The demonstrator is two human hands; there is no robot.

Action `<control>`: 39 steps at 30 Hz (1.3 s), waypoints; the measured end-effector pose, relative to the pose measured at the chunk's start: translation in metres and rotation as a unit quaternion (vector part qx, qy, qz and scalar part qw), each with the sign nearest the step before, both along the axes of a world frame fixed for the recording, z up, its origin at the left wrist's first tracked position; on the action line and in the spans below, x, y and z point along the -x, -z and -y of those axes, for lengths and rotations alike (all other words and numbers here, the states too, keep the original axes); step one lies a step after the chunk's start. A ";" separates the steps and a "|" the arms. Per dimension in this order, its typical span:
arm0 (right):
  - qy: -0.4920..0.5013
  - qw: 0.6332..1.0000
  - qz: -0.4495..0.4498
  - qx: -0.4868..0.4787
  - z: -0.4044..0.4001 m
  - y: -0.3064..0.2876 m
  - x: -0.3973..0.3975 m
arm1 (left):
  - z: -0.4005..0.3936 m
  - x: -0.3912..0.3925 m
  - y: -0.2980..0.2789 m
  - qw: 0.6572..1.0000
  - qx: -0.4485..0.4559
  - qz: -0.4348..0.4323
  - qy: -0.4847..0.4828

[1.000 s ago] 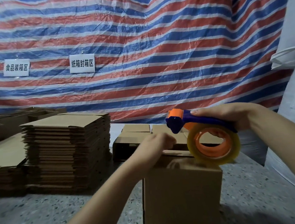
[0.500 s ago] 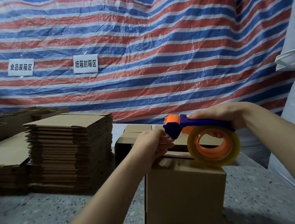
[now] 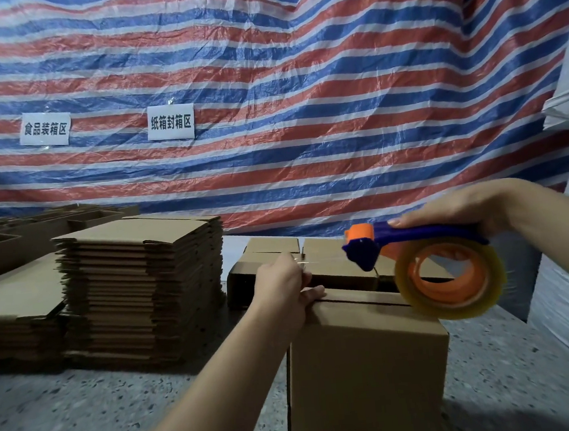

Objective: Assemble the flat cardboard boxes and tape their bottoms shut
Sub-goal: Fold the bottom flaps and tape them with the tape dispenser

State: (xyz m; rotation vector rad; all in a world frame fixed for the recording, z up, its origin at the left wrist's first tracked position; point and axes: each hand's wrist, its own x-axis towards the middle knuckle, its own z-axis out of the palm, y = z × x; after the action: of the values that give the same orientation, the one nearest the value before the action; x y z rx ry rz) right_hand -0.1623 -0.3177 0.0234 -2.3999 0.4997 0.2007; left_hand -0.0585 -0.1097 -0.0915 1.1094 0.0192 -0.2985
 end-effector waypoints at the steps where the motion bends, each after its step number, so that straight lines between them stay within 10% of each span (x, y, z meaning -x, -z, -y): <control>1: 0.008 1.000 -0.002 0.005 0.002 0.001 0.001 | 0.001 0.000 0.000 1.000 0.003 -0.004 -0.010; 6: 0.004 0.999 -0.019 0.041 -0.006 -0.001 -0.005 | -0.008 0.005 -0.005 0.999 0.020 0.026 -0.025; 12: -0.010 0.993 -0.057 0.103 -0.027 -0.008 -0.016 | -0.042 -0.007 0.027 0.946 -0.212 0.242 -0.039; 39: -0.008 0.982 -0.088 0.167 -0.057 -0.012 -0.032 | -0.060 -0.029 0.057 0.934 -0.285 0.215 0.026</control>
State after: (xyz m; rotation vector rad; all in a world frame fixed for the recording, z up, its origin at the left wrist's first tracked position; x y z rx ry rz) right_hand -0.1300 -0.2611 0.0353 -2.7286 0.6386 0.3625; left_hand -0.0298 -0.0502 -0.1480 1.7385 -0.3330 -0.0882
